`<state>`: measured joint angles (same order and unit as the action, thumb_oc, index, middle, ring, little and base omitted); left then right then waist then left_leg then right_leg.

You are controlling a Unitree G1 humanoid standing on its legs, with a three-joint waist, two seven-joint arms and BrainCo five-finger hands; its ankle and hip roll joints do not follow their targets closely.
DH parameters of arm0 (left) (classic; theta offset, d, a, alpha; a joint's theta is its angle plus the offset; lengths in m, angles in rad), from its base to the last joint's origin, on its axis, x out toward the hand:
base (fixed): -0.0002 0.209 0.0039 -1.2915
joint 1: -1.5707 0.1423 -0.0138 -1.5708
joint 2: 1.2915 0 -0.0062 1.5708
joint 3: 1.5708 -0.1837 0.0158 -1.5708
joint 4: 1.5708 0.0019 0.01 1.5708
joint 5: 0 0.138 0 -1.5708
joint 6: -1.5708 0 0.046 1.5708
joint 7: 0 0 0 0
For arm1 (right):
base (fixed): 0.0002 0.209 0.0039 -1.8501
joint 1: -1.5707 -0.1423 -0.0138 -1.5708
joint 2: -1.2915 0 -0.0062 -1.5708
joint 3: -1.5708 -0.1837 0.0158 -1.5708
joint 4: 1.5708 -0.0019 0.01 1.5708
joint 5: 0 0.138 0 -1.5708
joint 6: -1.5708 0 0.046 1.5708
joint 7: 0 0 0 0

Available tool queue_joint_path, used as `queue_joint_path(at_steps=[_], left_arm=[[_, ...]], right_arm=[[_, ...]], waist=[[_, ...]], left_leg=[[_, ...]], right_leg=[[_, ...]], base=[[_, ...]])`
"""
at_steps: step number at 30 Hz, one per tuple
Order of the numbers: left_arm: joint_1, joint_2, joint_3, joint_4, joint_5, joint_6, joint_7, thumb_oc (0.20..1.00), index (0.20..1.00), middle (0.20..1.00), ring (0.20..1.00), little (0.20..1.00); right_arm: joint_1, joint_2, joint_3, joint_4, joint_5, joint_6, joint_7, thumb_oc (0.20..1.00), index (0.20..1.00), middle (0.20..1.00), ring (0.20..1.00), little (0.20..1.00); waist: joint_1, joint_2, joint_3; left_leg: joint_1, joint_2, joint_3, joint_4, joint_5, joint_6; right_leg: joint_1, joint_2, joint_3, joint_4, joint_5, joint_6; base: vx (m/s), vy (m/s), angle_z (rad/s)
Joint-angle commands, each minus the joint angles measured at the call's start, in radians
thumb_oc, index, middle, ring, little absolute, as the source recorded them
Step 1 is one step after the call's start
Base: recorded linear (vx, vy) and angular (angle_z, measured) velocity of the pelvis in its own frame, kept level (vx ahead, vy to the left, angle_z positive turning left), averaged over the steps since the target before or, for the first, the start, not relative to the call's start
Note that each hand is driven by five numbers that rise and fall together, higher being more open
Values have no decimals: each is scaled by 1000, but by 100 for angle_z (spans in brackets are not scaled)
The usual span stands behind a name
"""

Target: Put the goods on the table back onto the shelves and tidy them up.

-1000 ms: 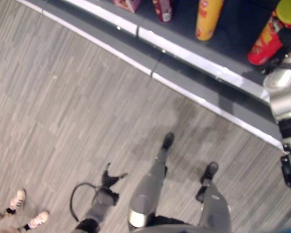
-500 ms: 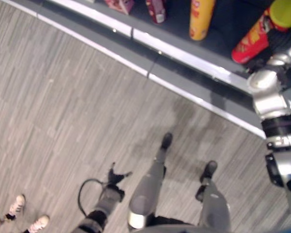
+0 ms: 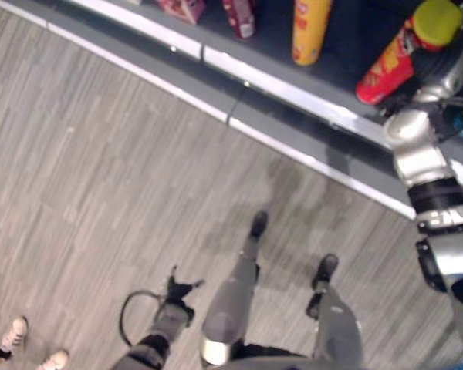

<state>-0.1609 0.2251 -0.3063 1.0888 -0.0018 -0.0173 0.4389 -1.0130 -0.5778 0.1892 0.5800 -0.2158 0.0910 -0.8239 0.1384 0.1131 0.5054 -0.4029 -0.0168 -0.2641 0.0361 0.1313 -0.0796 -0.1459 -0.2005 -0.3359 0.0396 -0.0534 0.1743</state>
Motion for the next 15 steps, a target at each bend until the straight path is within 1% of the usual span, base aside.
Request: queue_joint_path(at_steps=[1, 2, 3, 4, 5, 15], left_arm=[[-23, 18, 24, 62, -31, 18, 32, 1000, 1000, 1000, 1000, 1000], [-24, 17, 21, 58, -32, 17, 33, 1000, 1000, 1000, 1000, 1000], [-24, 17, 21, 55, -32, 17, 34, 1000, 1000, 1000, 1000, 1000], [-24, 17, 20, 52, -33, 18, 35, 1000, 1000, 1000, 1000, 1000], [-23, 17, 19, 50, -32, 18, 37, 1000, 1000, 1000, 1000, 1000], [-22, 13, 15, 39, -34, 18, 42, 1000, 1000, 1000, 1000, 1000]], right_arm=[[-57, -14, 60, 5, -13, -40, 1, 200, 200, 200, 200, 200], [-59, -13, 61, 7, -12, -41, 0, 200, 200, 200, 200, 200], [-59, -12, 64, 7, -12, -42, 2, 589, 589, 589, 589, 589], [-58, -10, 64, 7, -11, -42, 2, 922, 922, 922, 922, 922], [-56, -9, 64, 5, -10, -42, 3, 1000, 1000, 1000, 1000, 1000], [-49, -6, 60, 2, -14, -40, -4, 1000, 1000, 1000, 1000, 1000]], waist=[[-9, -31, -39], [-10, -31, -40], [-10, -30, -40], [-10, -30, -40], [-10, -30, -41], [-10, -28, -43]], left_leg=[[-38, 38, 37, 33, -113, -36], [-38, 38, 36, 33, -113, -36], [-38, 39, 37, 33, -113, -36], [-37, 39, 38, 33, -113, -35], [-37, 39, 38, 32, -113, -36], [-37, 40, 37, 31, -112, -36]], right_leg=[[-125, -65, 106, 51, -21, 7], [-126, -65, 107, 52, -22, 8], [-126, -65, 107, 52, -21, 8], [-126, -64, 108, 52, -22, 8], [-126, -64, 107, 52, -23, 8], [-124, -64, 104, 54, -24, 7]], base=[[0, 0, 0], [0, 0, 0], [0, 0, 0], [0, 0, 0], [0, 0, 0], [0, 0, 0]])
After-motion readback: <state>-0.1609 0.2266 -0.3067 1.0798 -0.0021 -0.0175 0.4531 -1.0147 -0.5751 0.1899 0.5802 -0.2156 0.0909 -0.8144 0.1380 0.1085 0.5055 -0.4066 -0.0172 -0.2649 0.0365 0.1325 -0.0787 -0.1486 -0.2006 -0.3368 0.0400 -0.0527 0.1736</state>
